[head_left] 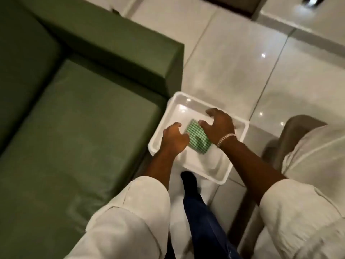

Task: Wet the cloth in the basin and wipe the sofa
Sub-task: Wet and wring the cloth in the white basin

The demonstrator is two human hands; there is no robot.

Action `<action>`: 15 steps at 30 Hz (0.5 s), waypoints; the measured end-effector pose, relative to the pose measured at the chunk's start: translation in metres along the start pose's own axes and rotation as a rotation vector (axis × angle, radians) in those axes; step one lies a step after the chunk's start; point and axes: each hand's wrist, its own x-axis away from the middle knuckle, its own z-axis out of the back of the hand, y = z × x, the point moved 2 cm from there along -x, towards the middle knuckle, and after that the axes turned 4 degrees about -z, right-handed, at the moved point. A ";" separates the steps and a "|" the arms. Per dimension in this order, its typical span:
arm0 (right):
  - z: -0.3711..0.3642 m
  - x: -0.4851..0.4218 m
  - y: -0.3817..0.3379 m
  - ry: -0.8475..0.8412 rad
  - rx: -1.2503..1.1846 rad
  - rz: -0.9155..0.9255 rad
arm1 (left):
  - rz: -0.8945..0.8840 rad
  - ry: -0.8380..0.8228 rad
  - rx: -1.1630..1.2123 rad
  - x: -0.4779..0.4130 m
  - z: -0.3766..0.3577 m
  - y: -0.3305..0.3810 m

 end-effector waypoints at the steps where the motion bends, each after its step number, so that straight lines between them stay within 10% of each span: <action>1: -0.011 -0.007 0.012 -0.006 0.005 -0.067 | 0.040 -0.002 0.019 -0.012 -0.010 -0.004; 15: -0.059 -0.005 0.055 0.091 -0.146 -0.302 | 0.222 -0.006 0.401 -0.042 -0.032 -0.020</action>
